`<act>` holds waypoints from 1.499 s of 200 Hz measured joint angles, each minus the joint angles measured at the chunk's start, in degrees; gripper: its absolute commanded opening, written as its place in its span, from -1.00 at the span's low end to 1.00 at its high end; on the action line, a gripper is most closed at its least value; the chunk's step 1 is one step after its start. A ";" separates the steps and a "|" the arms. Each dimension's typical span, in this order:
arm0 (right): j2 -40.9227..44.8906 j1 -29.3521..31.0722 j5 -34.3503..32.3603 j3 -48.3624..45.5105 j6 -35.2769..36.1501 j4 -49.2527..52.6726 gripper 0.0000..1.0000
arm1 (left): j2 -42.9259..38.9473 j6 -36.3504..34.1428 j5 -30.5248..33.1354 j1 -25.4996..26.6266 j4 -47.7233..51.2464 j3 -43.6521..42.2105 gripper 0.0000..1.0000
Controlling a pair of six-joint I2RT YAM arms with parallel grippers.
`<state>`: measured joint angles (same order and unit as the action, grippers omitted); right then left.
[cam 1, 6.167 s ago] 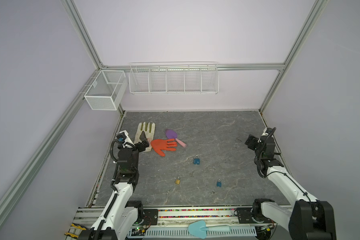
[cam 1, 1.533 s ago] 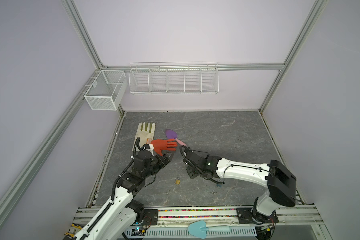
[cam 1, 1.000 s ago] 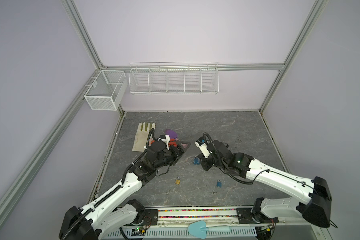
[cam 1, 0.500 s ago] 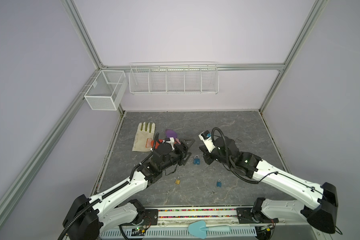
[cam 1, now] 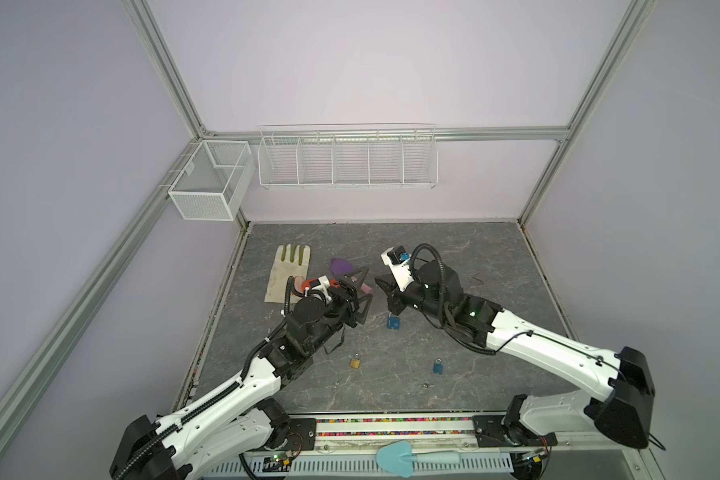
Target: Unlock with the key
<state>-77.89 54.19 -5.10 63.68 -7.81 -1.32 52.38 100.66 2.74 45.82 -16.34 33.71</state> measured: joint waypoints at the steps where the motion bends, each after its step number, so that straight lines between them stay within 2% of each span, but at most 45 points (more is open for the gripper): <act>1: -0.04 0.04 0.09 0.07 -0.02 -0.09 -0.87 | -0.02 0.07 0.04 0.00 -0.02 -0.04 0.87; 40: -2.89 1.57 1.68 2.36 -0.09 -3.43 -0.87 | -1.77 3.10 2.16 0.00 -1.25 -1.99 0.84; 111: -3.56 3.32 3.28 2.32 -0.52 -6.32 -0.87 | -4.46 5.79 5.49 0.00 -3.37 -3.19 0.61; 131: -3.54 3.41 3.28 1.90 -0.57 -6.69 -0.87 | -5.68 6.08 6.64 0.00 -3.08 -3.32 0.41; 166: -3.45 3.52 3.63 1.53 -0.52 -6.78 -0.87 | -6.29 6.27 8.44 0.00 -2.38 -3.34 0.24; 248: -1.75 3.67 3.54 0.76 -0.07 -7.10 -0.87 | -4.83 7.08 10.34 0.00 -2.89 -5.07 -0.41; 300: -1.60 3.67 3.72 0.50 0.61 -7.10 -0.87 | -4.04 6.91 10.34 0.00 -3.30 -5.07 -0.56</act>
<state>-79.48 57.87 -1.39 64.18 -7.20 -8.43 48.34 107.57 13.08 45.82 -19.64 28.64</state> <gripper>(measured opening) 0.068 0.238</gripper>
